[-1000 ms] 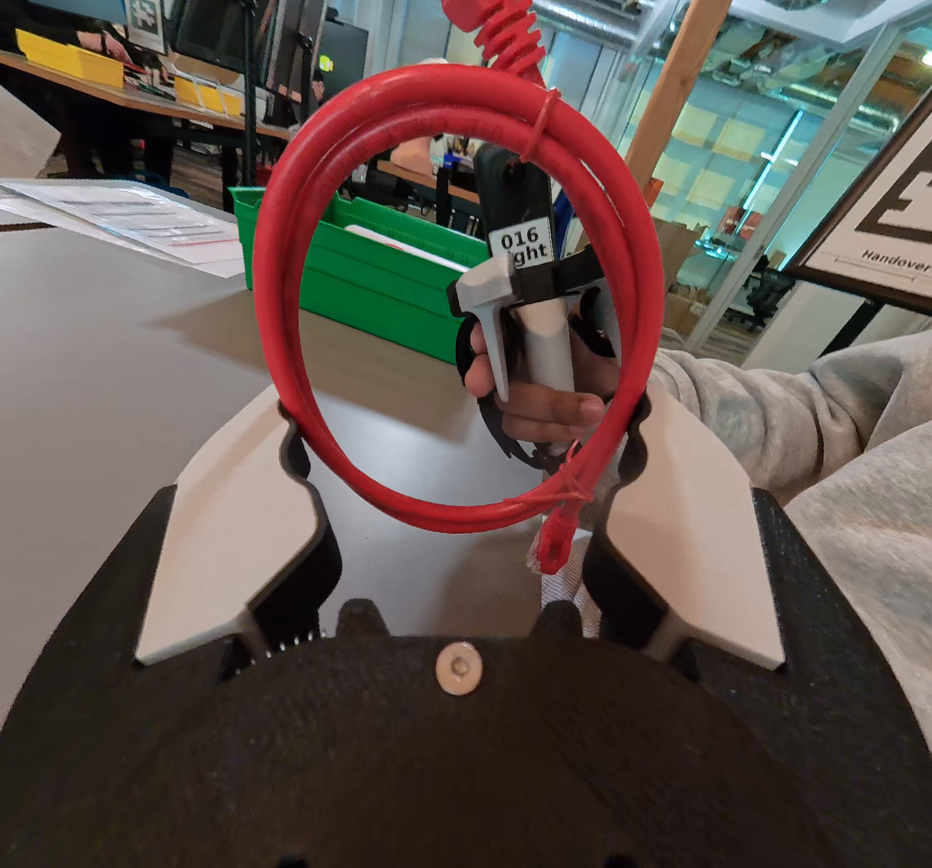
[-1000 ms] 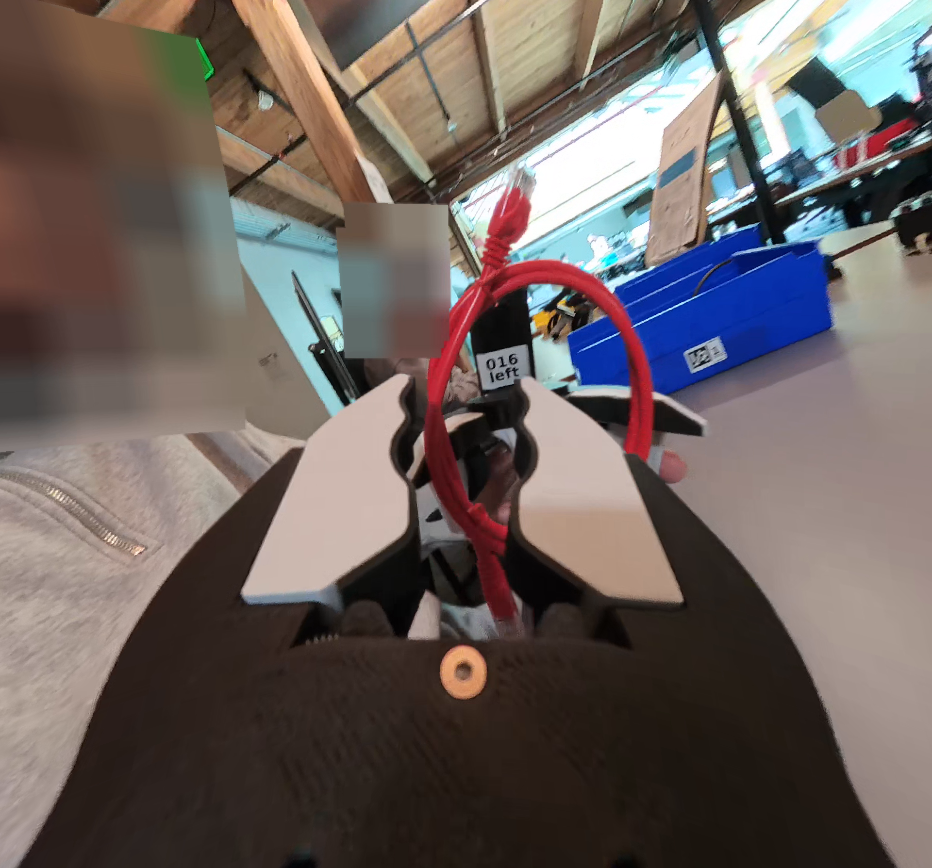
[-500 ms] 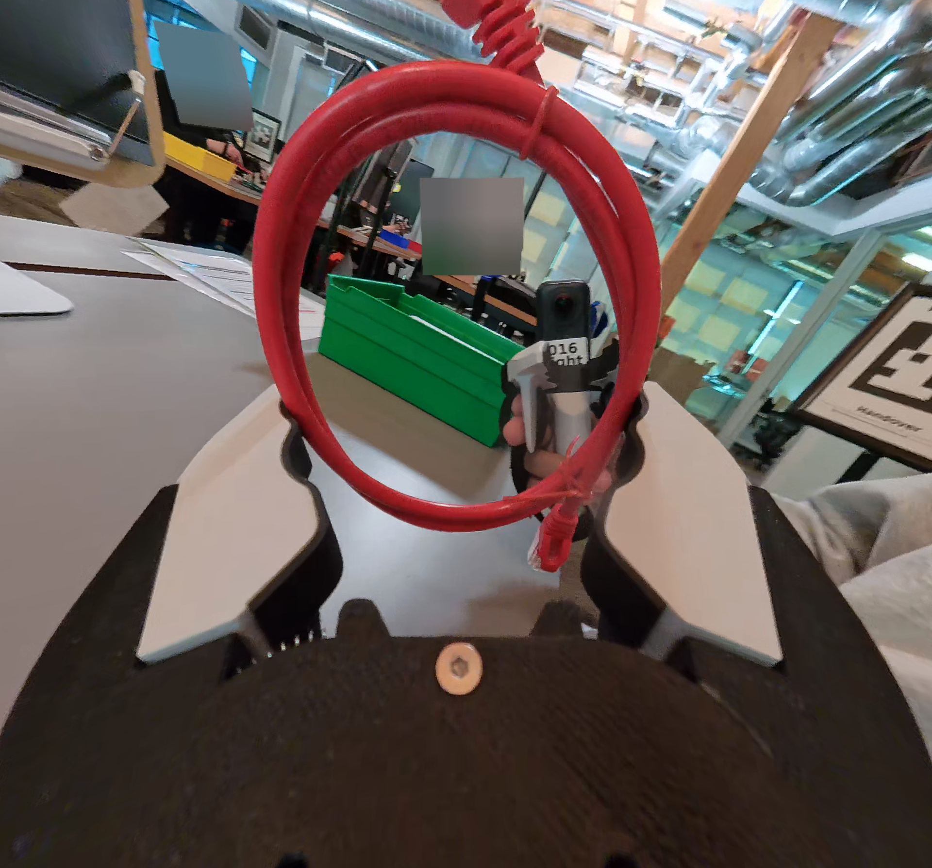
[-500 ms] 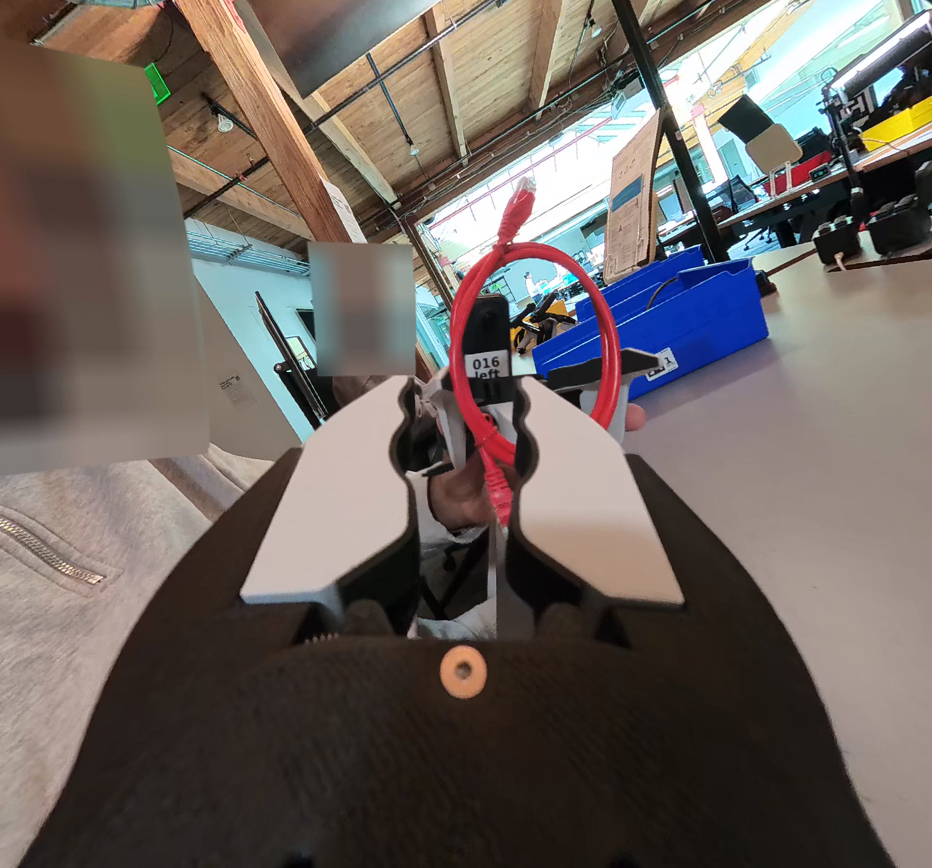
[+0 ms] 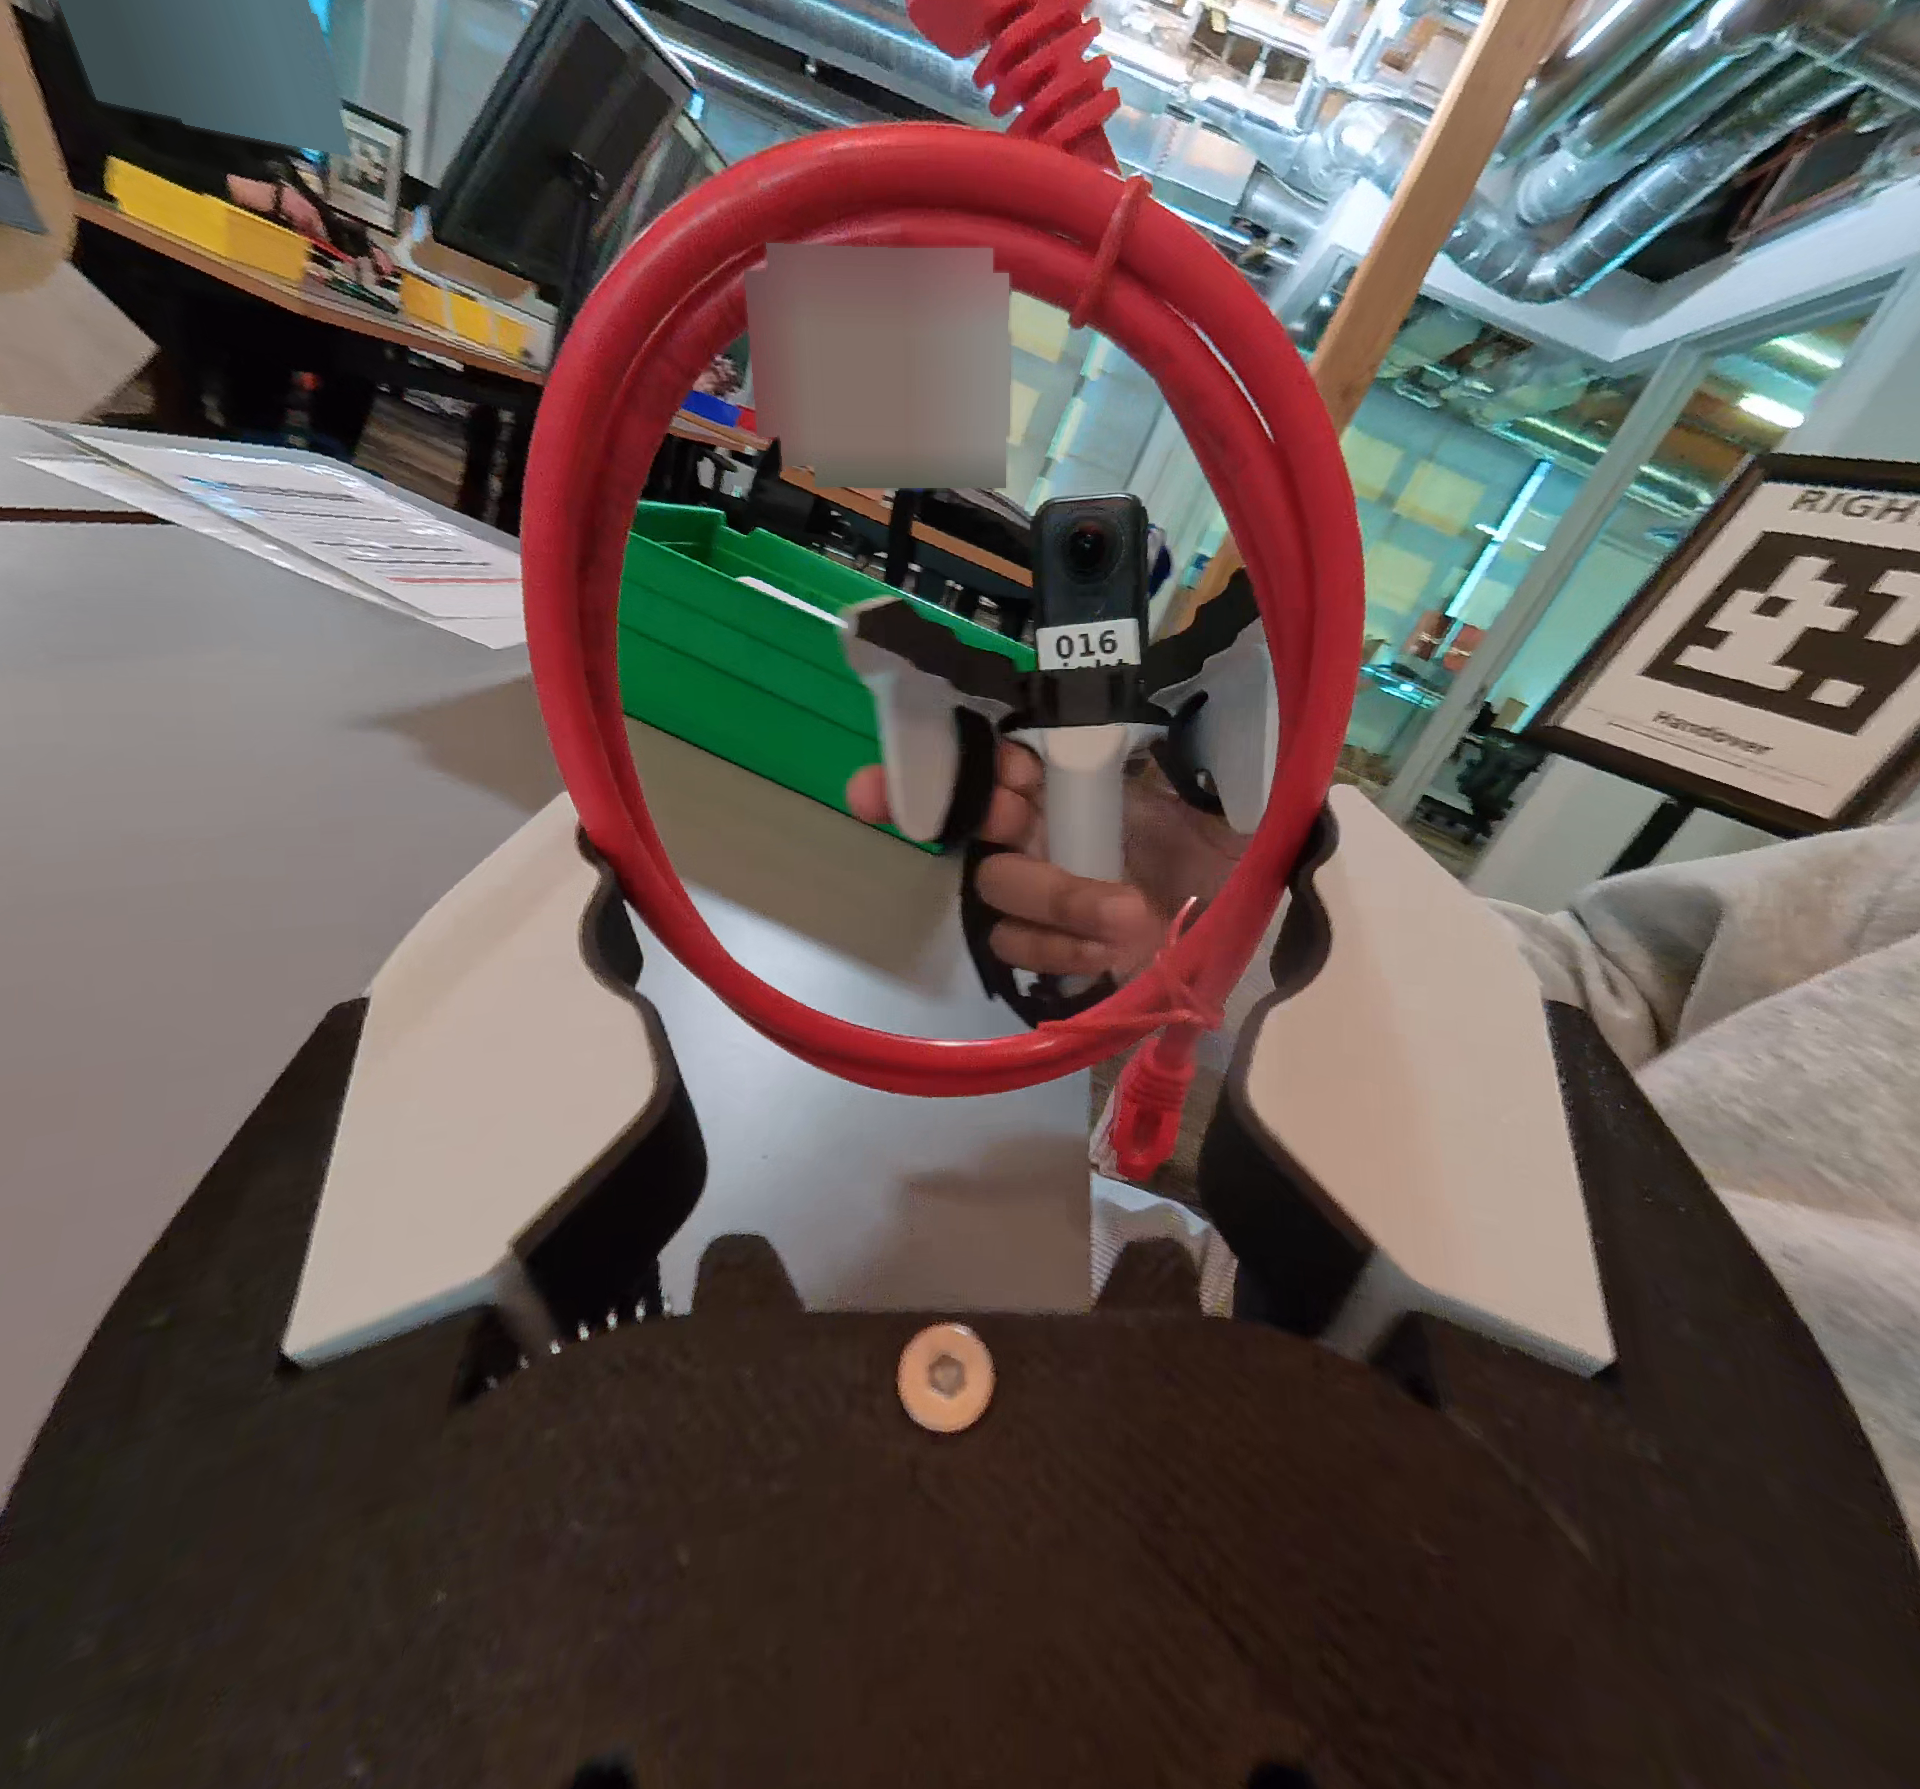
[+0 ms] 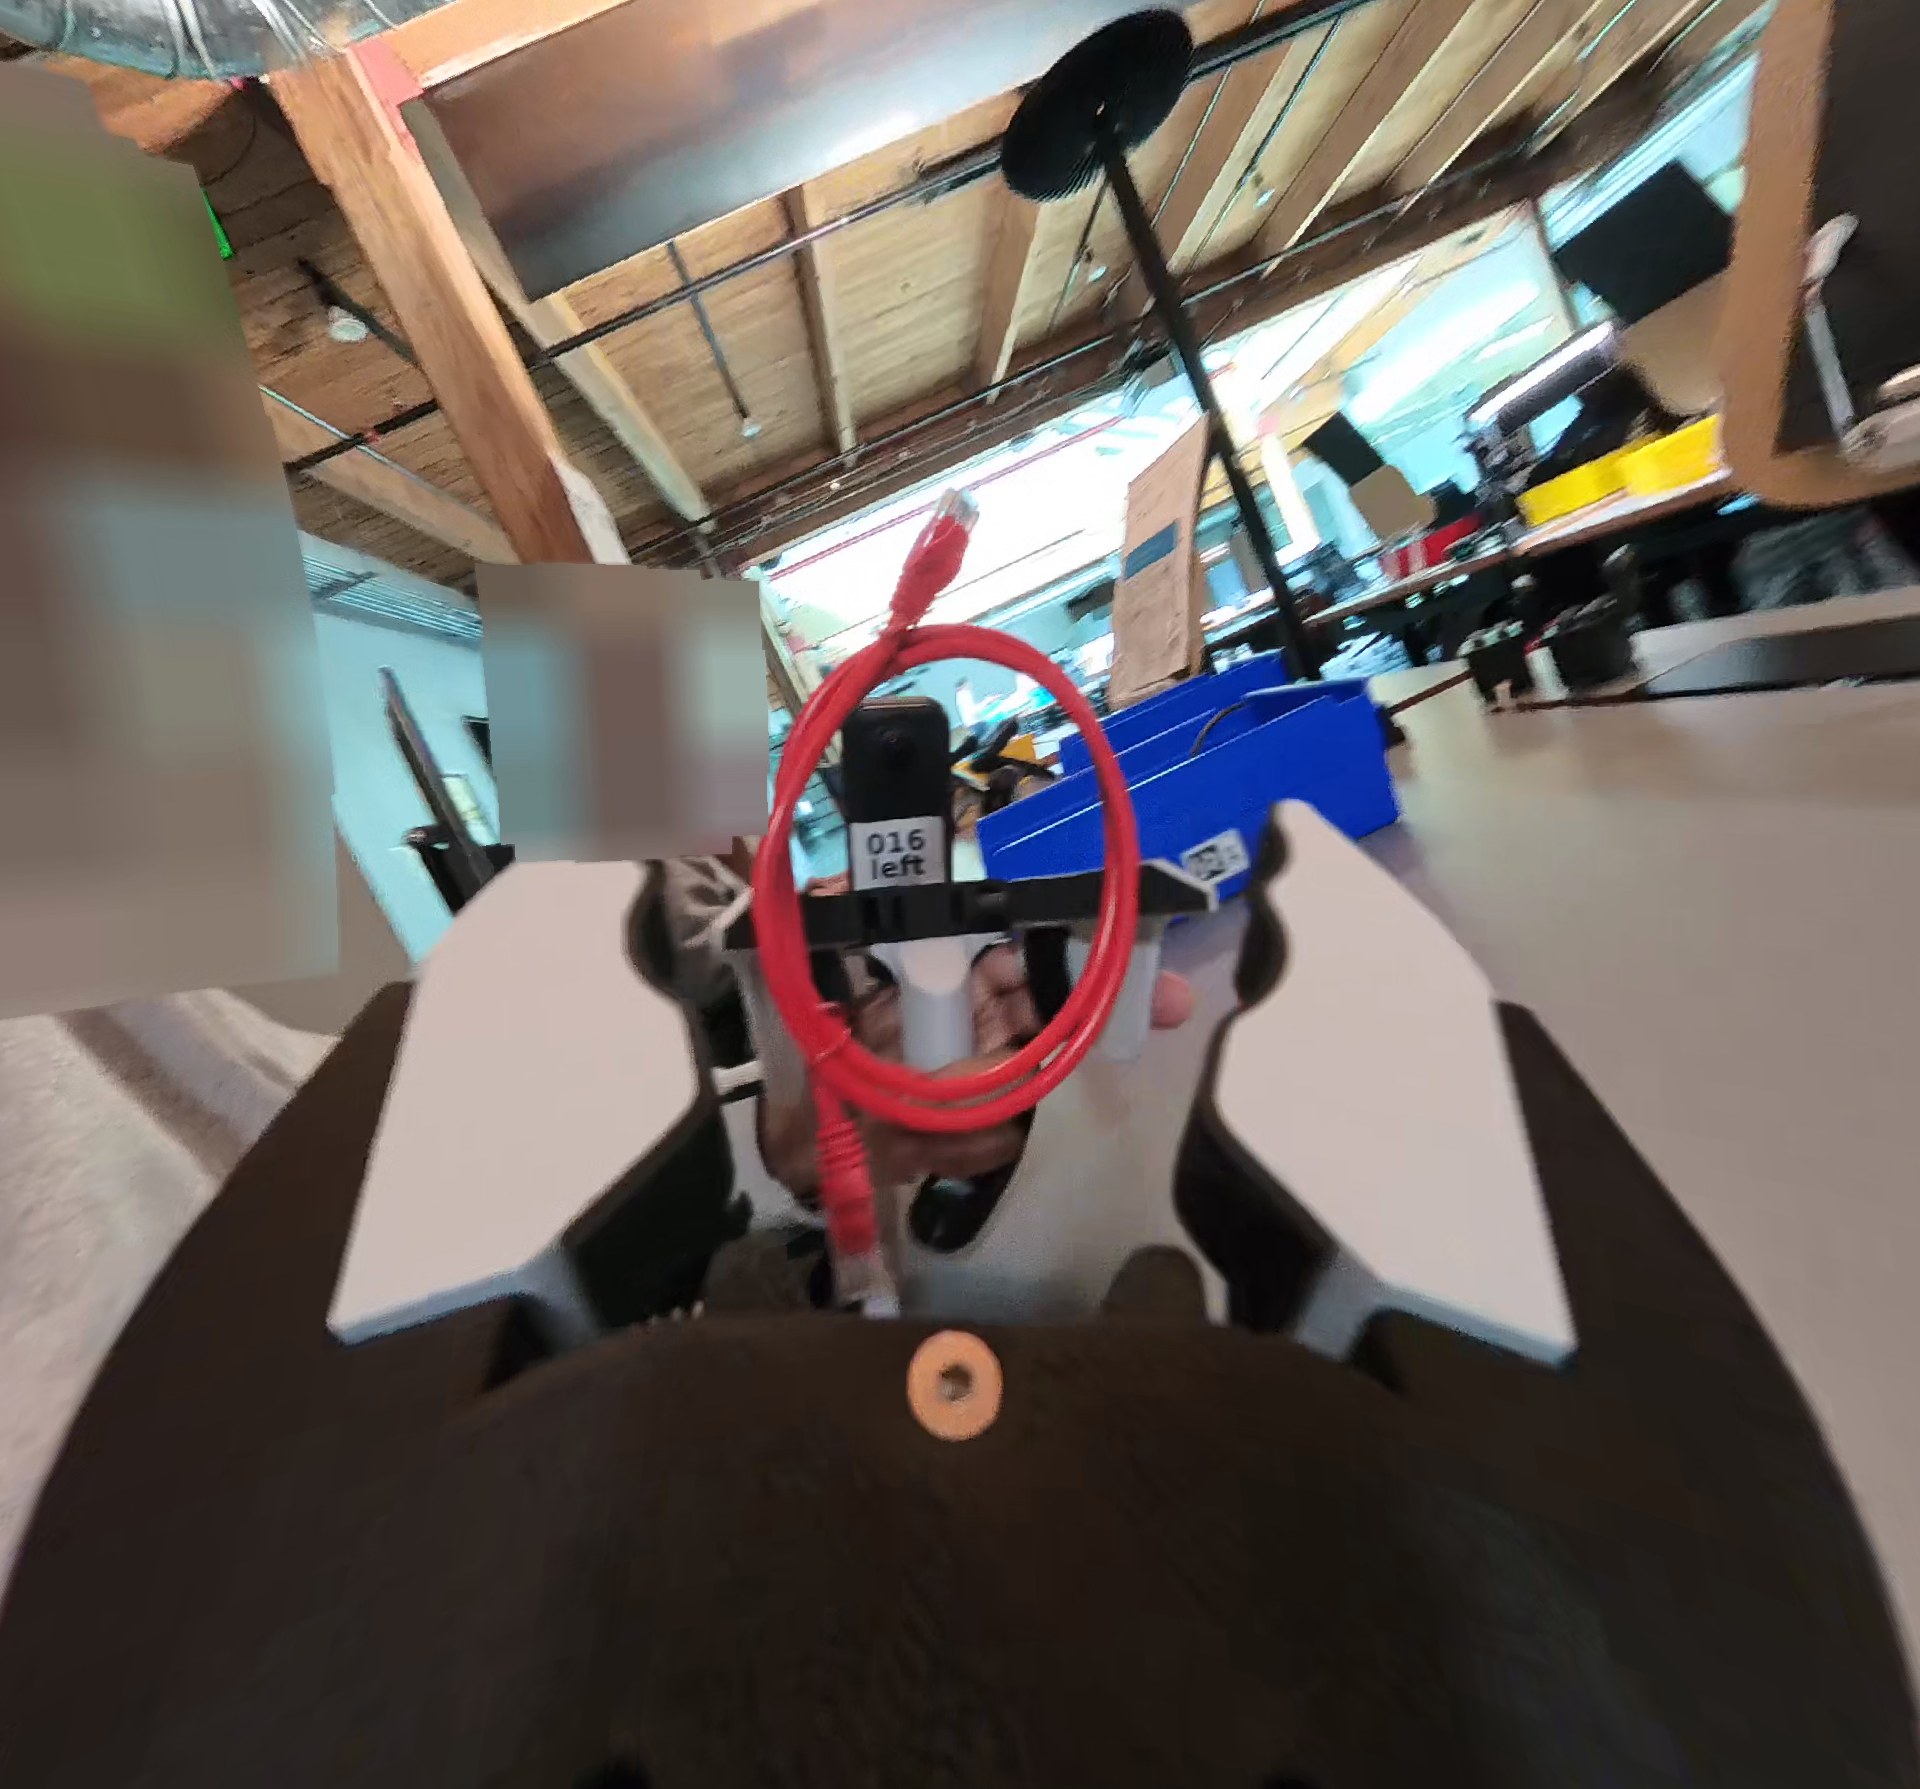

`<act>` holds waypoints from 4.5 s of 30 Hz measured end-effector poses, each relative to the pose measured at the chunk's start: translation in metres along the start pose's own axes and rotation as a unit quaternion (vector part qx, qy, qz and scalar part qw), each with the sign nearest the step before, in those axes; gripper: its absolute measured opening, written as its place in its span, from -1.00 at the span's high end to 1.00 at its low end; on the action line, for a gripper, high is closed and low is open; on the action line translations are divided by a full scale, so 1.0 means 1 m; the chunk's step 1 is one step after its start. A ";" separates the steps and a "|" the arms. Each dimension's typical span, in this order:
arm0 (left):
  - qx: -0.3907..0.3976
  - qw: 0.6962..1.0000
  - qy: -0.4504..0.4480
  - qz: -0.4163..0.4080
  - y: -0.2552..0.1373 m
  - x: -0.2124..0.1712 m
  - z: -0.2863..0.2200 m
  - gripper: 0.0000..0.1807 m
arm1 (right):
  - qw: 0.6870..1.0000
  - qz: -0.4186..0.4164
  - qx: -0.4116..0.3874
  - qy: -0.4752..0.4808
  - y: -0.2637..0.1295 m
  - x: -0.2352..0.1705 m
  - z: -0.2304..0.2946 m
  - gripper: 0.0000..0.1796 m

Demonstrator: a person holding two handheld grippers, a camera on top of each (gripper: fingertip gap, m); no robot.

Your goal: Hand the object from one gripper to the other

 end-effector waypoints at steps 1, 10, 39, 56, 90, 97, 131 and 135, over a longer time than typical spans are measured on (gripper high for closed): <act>-0.011 1.000 -0.008 0.003 0.001 -0.001 -0.002 -0.34 | 1.000 -0.004 -0.008 -0.017 0.001 -0.001 -0.001 -0.33; -0.057 0.994 -0.015 0.091 0.010 -0.027 -0.015 -0.34 | 0.994 0.106 0.010 -0.010 0.013 -0.037 0.009 -0.64; -0.099 0.980 -0.052 0.166 0.018 -0.058 -0.029 -0.46 | 0.989 0.138 0.028 -0.044 0.014 -0.038 0.018 -0.28; -0.086 0.989 -0.109 0.052 0.014 -0.026 -0.016 -0.55 | 0.990 -0.124 -0.062 -0.007 -0.020 0.037 -0.012 -0.27; -0.036 0.959 -0.206 -0.189 0.026 -0.016 -0.036 -0.31 | 0.974 -0.189 -0.121 -0.004 0.013 -0.009 0.017 -0.25; -0.038 0.962 -0.197 -0.183 0.022 -0.011 -0.032 -0.24 | 0.982 -0.155 -0.110 0.004 0.015 -0.011 0.013 -0.29; 0.003 0.973 -0.131 -0.191 -0.022 0.032 0.010 -0.13 | 0.993 0.115 0.008 -0.018 0.031 -0.055 0.025 0.44; 0.011 0.981 -0.104 -0.164 -0.014 0.025 0.005 -0.14 | 0.991 0.127 0.034 0.021 0.033 -0.061 0.033 0.58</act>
Point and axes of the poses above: each gripper's, where its closed fingertips meet, y out along the fingers, x out of its top, z = x × y across the jaws, the point moved 4 cm from there along -y, back along the fingers, and after that the axes turned 6 degrees about -z, right-handed, at the moved point
